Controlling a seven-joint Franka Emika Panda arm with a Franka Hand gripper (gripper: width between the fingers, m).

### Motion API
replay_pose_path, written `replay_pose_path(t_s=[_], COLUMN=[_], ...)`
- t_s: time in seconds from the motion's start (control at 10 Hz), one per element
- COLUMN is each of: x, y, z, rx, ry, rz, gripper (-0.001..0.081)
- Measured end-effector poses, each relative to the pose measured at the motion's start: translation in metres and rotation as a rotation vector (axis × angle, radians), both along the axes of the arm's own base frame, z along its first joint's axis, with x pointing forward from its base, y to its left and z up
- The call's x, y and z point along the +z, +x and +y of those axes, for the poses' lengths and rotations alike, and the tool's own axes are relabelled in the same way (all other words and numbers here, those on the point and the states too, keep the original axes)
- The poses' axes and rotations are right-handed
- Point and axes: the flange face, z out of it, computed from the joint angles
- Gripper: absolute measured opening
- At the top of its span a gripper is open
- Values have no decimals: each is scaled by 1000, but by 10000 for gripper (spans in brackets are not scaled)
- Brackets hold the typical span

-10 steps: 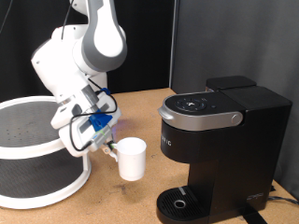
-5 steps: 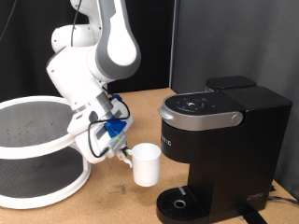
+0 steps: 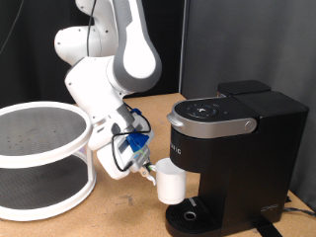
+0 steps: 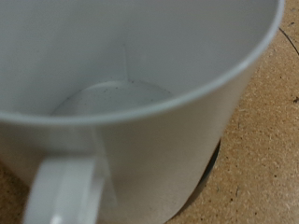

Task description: Make a cup of coffee with the keurig machine

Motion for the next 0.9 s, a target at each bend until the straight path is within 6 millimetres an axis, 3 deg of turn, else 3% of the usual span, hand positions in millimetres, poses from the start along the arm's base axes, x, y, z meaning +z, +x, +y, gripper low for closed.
replay_pose_path(t_s=[0.9], x=[-23], y=[21], z=[25], rx=[-1], ry=[1], rz=[-11], gripper=[71])
